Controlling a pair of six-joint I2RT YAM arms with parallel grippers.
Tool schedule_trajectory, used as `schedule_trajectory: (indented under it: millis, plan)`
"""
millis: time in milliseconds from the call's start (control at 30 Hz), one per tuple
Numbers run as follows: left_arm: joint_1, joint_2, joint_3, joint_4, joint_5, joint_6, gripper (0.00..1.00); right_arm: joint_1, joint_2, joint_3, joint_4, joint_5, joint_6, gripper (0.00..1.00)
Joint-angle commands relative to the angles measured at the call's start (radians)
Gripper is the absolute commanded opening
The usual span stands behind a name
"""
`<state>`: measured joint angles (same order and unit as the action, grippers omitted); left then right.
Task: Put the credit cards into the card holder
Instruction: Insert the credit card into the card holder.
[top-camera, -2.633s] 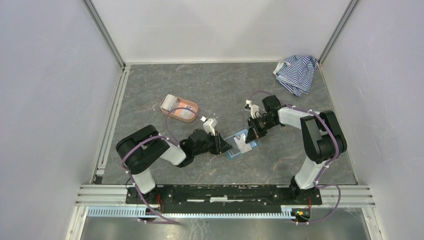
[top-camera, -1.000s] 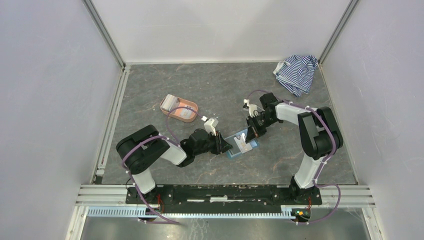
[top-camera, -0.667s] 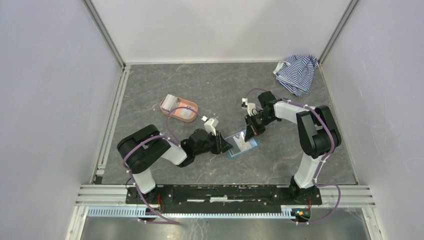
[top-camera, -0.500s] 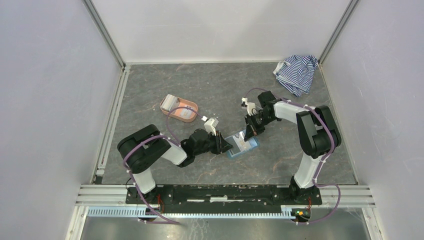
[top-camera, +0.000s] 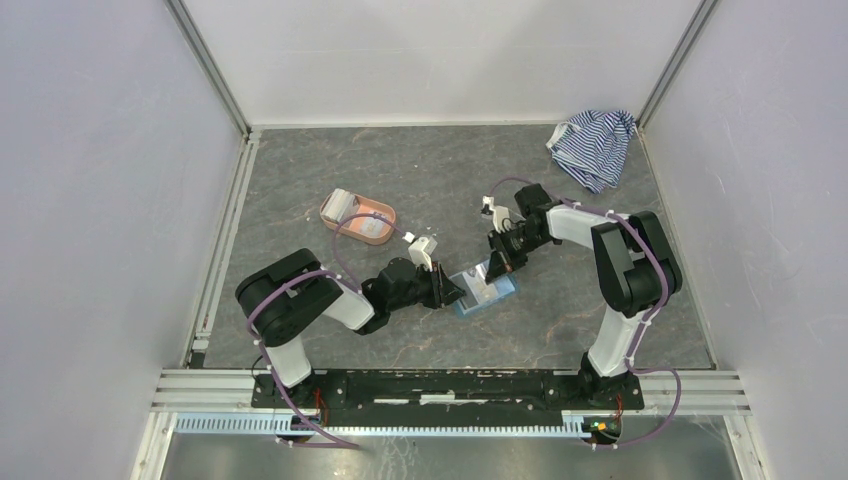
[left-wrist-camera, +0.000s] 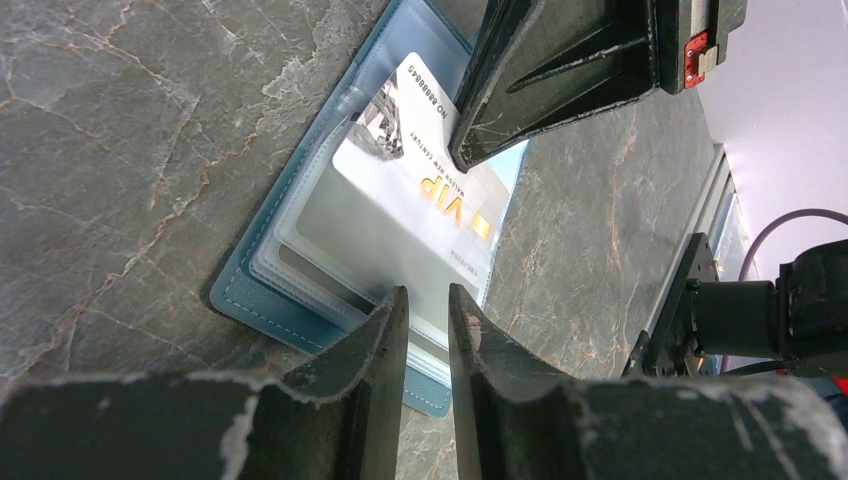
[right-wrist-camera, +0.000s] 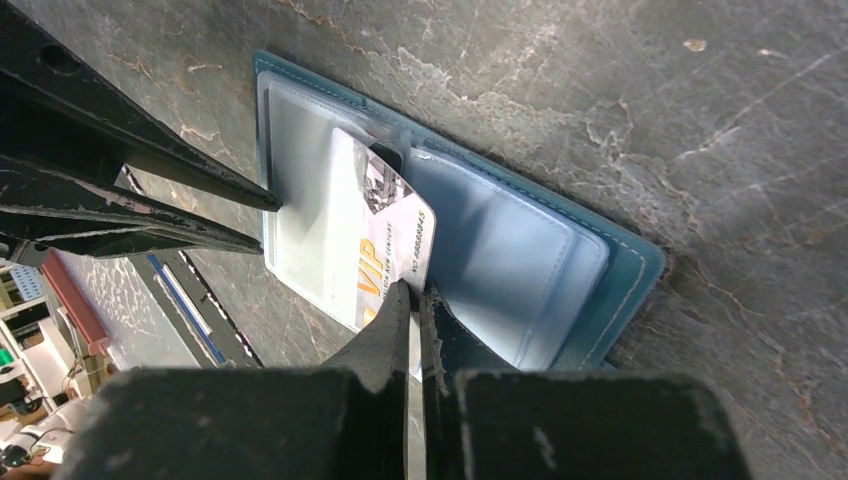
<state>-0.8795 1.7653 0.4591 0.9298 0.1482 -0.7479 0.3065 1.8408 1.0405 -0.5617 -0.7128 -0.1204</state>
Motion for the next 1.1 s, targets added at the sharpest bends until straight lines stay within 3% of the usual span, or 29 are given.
schedule_trajectory:
  millis: [0, 400, 700, 1067]
  plan:
    - [-0.018, 0.049, -0.007, -0.122, -0.033, 0.062, 0.3, 0.029, -0.016, -0.024, 0.061, 0.001, -0.03, 0.0]
    - [-0.018, 0.038, -0.008, -0.118, -0.038, 0.055, 0.32, 0.068, -0.024, -0.039, 0.069, -0.037, -0.037, 0.01]
    - [-0.018, 0.006, -0.005, -0.128, -0.042, 0.05, 0.34, 0.082, -0.019, -0.04, 0.052, -0.095, -0.068, 0.09]
    - [-0.018, -0.19, 0.03, -0.255, -0.075, 0.06, 0.41, 0.085, -0.03, -0.033, 0.049, -0.114, -0.087, 0.15]
